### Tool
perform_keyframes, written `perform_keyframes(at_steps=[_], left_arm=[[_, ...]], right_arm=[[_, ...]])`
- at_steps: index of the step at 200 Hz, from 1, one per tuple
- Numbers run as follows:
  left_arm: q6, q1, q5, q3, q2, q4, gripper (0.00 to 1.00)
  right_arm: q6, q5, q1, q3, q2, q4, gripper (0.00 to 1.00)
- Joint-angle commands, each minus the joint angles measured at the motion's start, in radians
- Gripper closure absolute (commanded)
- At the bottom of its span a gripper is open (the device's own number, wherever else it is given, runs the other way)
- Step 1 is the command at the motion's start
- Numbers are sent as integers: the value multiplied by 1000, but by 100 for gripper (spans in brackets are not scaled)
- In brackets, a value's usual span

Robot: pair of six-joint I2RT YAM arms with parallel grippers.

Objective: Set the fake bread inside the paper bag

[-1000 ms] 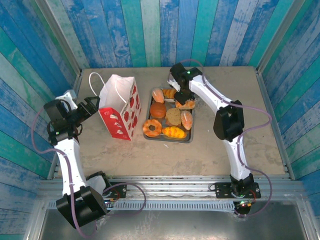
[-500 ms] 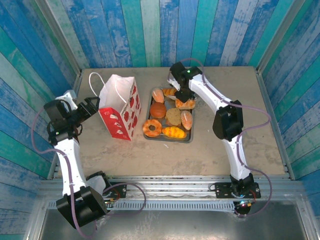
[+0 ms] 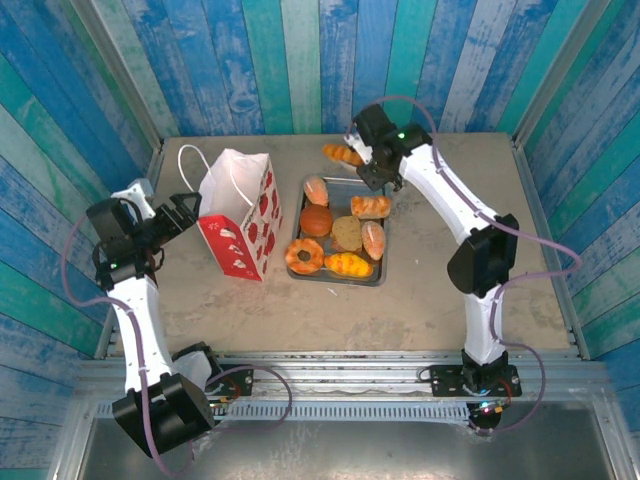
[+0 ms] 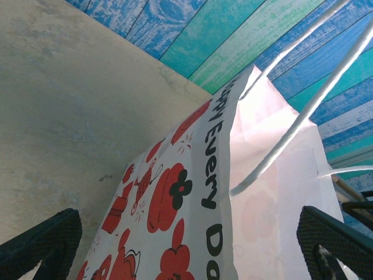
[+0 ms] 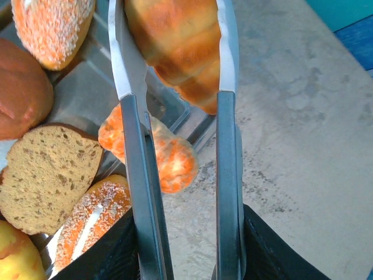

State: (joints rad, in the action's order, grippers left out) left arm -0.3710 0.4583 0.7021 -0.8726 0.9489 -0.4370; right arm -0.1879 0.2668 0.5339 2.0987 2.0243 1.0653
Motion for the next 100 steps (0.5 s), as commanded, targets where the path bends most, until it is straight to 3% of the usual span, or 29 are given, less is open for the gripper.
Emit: perform_keyframes(at_steps=[1, 22, 70, 100], left_arm=[[17, 5, 54, -22, 1, -3, 3], [18, 3, 77, -19, 4, -1, 3], [-26, -5, 132, -17, 54, 66, 18], [-38, -69, 112, -38, 89, 92, 24]], right_arm=[[70, 12, 1, -33, -85, -33, 62], [123, -35, 1, -87, -175, -64, 63], [235, -247, 5, -312, -444, -237, 63], [350, -357, 13, -486, -623, -407, 64]])
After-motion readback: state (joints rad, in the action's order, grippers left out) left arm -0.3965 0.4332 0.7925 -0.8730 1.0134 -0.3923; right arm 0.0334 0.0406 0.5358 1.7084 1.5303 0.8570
